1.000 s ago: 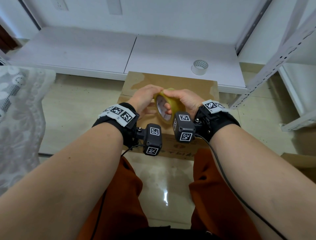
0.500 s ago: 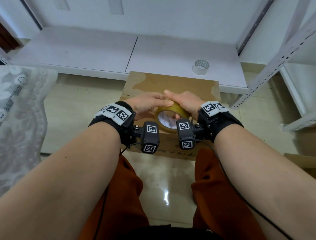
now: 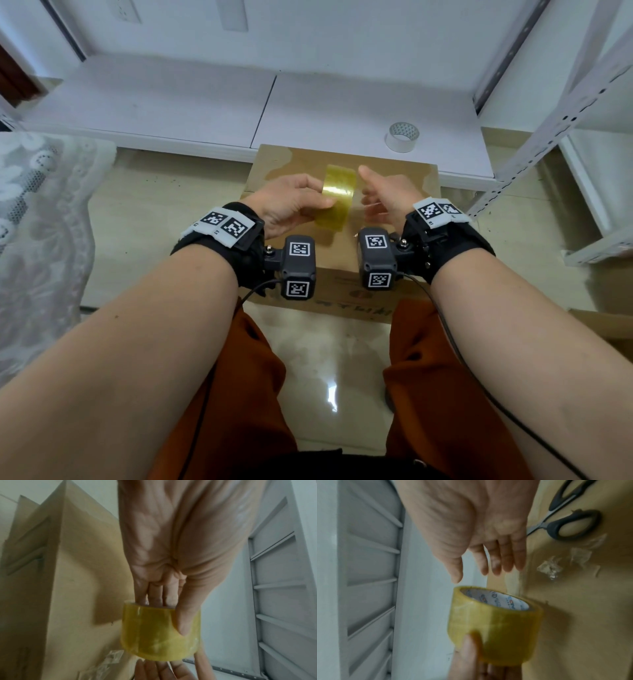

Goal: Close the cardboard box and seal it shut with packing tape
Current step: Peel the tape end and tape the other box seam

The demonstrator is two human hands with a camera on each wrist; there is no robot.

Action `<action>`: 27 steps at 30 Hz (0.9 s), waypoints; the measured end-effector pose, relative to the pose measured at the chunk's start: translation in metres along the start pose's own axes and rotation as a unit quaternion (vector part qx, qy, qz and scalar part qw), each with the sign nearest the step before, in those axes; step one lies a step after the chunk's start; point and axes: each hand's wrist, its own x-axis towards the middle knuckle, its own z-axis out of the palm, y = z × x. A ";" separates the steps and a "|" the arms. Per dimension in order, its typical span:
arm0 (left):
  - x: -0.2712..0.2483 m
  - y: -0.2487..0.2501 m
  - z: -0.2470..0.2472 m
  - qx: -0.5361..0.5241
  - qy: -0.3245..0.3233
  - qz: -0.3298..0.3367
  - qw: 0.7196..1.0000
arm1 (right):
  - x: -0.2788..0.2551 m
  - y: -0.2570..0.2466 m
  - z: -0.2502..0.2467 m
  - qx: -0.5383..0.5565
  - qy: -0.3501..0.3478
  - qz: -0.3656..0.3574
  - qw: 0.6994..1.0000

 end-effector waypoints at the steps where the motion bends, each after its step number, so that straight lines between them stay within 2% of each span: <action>1: 0.000 0.000 0.001 -0.004 -0.001 -0.002 1.000 | -0.001 0.000 0.001 0.028 -0.047 0.027 0.998; 3: 0.000 0.000 0.005 0.000 -0.005 -0.009 1.000 | -0.003 -0.001 0.004 0.095 -0.127 0.044 0.986; 4: -0.001 0.000 0.008 0.002 -0.004 -0.015 1.000 | -0.004 -0.002 0.005 0.118 -0.140 0.040 0.982; 7: -0.001 -0.002 0.013 0.028 0.020 -0.027 0.999 | -0.004 -0.003 0.007 0.138 -0.132 0.032 0.981; 13: 0.000 -0.001 0.014 0.135 0.119 -0.040 0.983 | -0.009 -0.005 0.007 0.156 -0.143 0.029 0.977; 19: -0.006 -0.004 0.017 0.152 0.005 -0.049 0.987 | -0.016 -0.005 0.007 0.151 -0.214 0.036 0.964; 27: -0.003 -0.007 0.011 0.159 0.045 -0.036 0.986 | -0.018 -0.008 0.001 0.113 -0.276 0.018 0.954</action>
